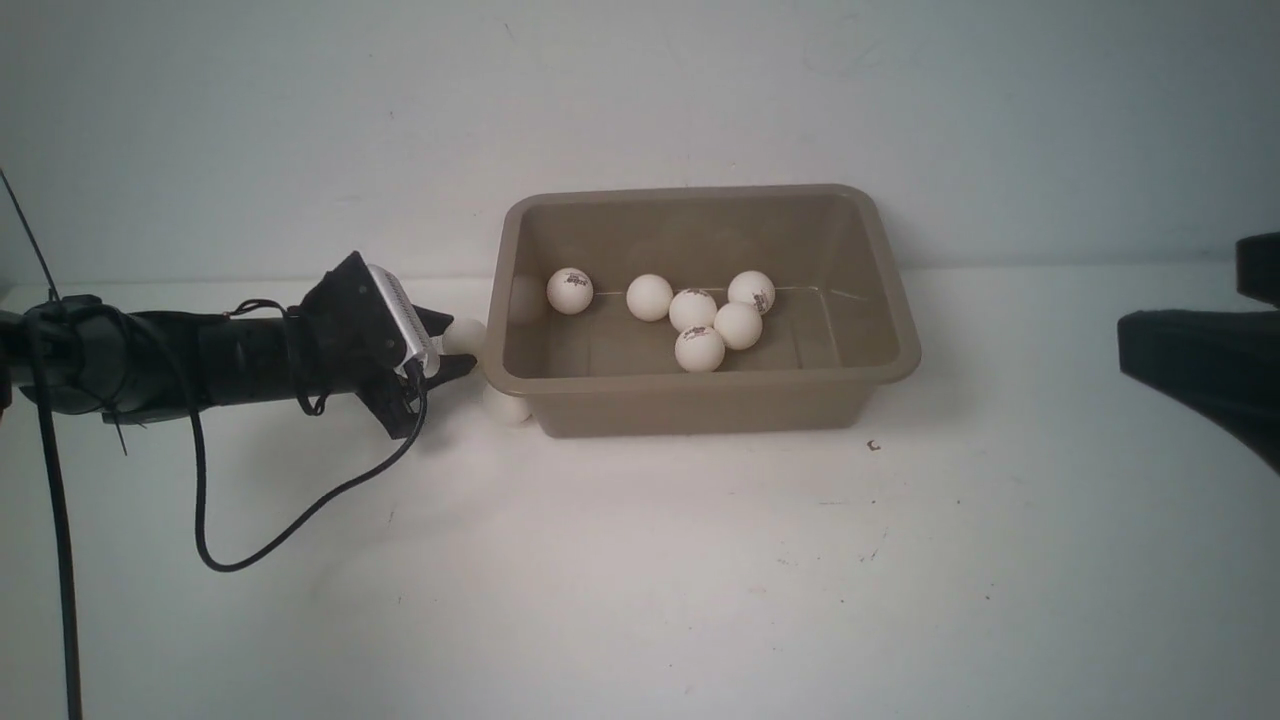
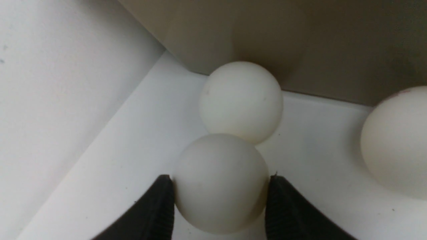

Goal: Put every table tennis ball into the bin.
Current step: Use the left arm to clamp the table tennis ball closest to it, then use the left arm to put the table tennis ball into the box

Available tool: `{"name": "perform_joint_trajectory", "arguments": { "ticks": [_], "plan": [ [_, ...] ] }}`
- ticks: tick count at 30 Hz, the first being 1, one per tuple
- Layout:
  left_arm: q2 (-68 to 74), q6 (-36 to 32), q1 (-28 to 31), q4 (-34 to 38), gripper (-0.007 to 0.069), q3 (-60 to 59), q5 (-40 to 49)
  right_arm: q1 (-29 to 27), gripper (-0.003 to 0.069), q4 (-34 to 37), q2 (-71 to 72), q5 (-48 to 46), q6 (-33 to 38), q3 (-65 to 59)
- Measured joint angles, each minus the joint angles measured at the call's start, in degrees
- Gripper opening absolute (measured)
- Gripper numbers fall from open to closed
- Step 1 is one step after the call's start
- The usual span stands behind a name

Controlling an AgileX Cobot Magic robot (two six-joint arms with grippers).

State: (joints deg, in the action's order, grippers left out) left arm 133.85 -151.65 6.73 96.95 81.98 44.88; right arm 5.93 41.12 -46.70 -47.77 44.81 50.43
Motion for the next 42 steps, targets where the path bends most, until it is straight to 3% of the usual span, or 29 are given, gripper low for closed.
{"name": "perform_joint_trajectory", "arguments": {
  "ticks": [5, 15, 33, 42],
  "plan": [
    [-0.18, -0.86, 0.41, -0.06, 0.0316, 0.00, 0.37, 0.00, 0.0582, 0.00, 0.00, 0.00, 0.13, 0.00],
    [-5.81, 0.67, 0.71, -0.09, 0.0316, 1.07, 15.64, 0.00, 0.0582, 0.06, 0.00, 0.00, 0.26, 0.00],
    [-5.65, -1.70, -4.56, -0.46, 0.0316, 1.22, 15.60, 0.00, 0.0582, 1.82, 0.00, -0.21, 1.28, 0.00],
    [-5.65, 2.76, -4.56, -0.46, 0.0496, 1.22, 17.94, 0.00, 0.0582, 2.49, 0.00, -0.55, 1.88, 0.00]
  ]
}}
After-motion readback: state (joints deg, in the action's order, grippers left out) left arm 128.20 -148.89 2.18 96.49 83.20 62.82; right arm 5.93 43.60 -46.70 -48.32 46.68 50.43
